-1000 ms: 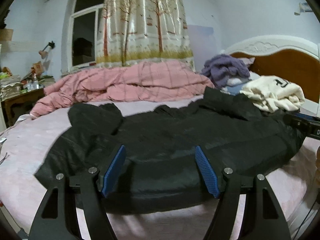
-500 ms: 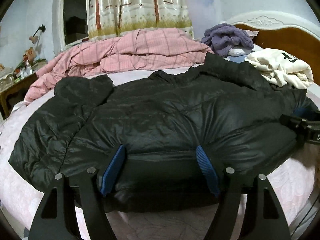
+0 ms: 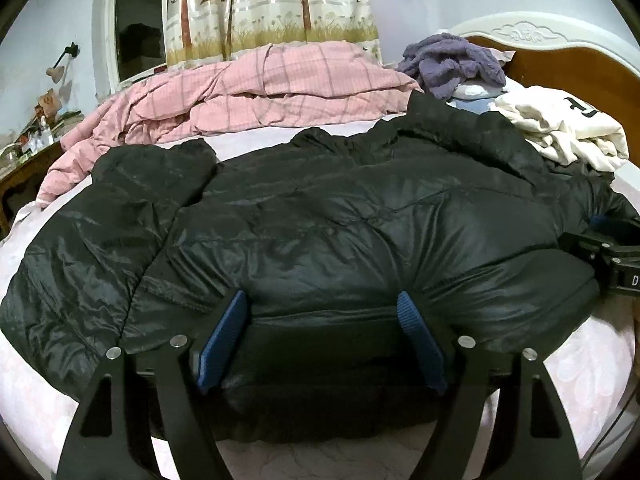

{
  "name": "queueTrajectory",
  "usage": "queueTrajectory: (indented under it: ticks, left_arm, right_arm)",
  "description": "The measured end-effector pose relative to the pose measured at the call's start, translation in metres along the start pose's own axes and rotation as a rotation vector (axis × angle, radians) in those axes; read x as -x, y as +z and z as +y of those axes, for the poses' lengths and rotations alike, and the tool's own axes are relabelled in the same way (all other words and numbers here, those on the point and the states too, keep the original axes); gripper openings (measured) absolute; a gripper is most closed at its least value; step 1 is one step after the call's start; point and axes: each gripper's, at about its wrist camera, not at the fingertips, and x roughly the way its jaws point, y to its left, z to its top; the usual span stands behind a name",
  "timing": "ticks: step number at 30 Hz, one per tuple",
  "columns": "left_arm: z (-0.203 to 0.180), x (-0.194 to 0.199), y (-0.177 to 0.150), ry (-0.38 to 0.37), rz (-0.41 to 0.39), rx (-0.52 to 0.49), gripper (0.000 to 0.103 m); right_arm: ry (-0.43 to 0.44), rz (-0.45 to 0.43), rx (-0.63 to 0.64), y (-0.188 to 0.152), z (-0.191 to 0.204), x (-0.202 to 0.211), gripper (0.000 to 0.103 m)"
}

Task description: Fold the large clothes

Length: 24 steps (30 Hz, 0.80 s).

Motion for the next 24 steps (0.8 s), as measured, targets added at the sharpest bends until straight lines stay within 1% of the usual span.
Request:
queueTrajectory:
  ticks: [5,8,12,14,16,20,24]
  left_arm:
    - [0.004,0.009,-0.004,-0.016,-0.044,0.023,0.077]
    - [0.003,0.013,-0.006,-0.014,-0.064,0.009,0.077]
    - [0.004,0.025,-0.004,-0.007,-0.121,0.014,0.077]
    - [0.004,0.036,-0.002,0.020,-0.170,0.001,0.081]
    - [0.003,0.046,0.003,0.051,-0.203,-0.002,0.094]
    - [0.006,0.057,0.015,0.047,-0.241,0.047,0.099]
    - [0.009,0.070,0.026,0.020,-0.282,0.108,0.102]
  right_arm:
    - [0.017,-0.018,-0.030,0.000,-0.006,0.005,0.093]
    - [0.007,-0.039,-0.054,-0.001,-0.010,0.012,0.093]
    - [-0.008,-0.075,-0.073,-0.003,-0.014,0.024,0.093]
    - [-0.011,-0.092,-0.089,-0.003,-0.017,0.030,0.093]
    - [-0.009,-0.106,-0.112,-0.003,-0.022,0.034,0.093]
    - [-0.019,-0.128,-0.145,-0.003,-0.030,0.041,0.093]
    - [-0.023,-0.149,-0.159,-0.002,-0.034,0.049,0.093]
